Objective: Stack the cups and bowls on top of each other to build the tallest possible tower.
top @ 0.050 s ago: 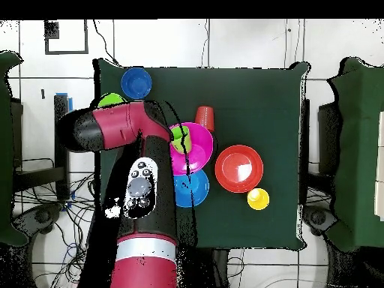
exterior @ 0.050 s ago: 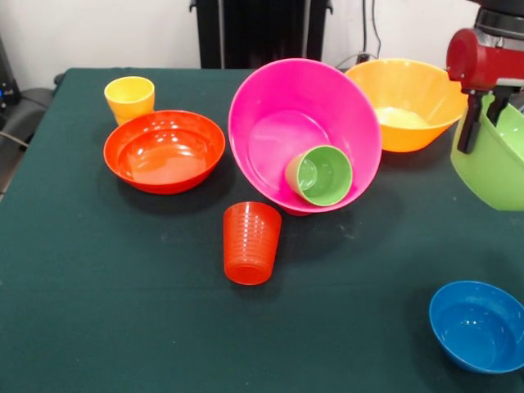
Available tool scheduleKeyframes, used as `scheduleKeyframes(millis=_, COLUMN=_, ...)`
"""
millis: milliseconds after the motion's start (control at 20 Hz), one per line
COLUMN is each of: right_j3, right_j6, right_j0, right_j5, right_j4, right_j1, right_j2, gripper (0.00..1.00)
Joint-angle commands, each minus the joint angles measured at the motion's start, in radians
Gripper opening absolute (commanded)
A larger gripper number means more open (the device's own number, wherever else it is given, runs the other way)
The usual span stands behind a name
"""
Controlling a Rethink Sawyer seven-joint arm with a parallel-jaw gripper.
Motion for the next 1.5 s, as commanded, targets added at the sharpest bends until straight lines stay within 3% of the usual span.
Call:
scheduleKeyframes(millis=50, right_j3=-0.129, right_j6=-0.055, right_j0=-0.034, right_j5=0.202, right_j4=-0.032, right_j1=0.012, right_j2=0.063, gripper=0.00)
scheduleKeyframes(millis=450, right_j3=-0.324, right_j6=-0.160, right_j0=-0.059, right_j5=0.338, right_j4=-0.072, right_j1=0.067, right_j2=0.093, gripper=0.00)
scheduleKeyframes(millis=1000, right_j3=-0.483, right_j6=-0.329, right_j0=-0.118, right_j5=0.415, right_j4=-0.122, right_j1=0.134, right_j2=0.153, gripper=0.00)
scheduleKeyframes(millis=1500, right_j3=-0.487, right_j6=-0.429, right_j0=-0.172, right_j5=0.401, right_j4=-0.152, right_j1=0.145, right_j2=0.194, gripper=0.00)
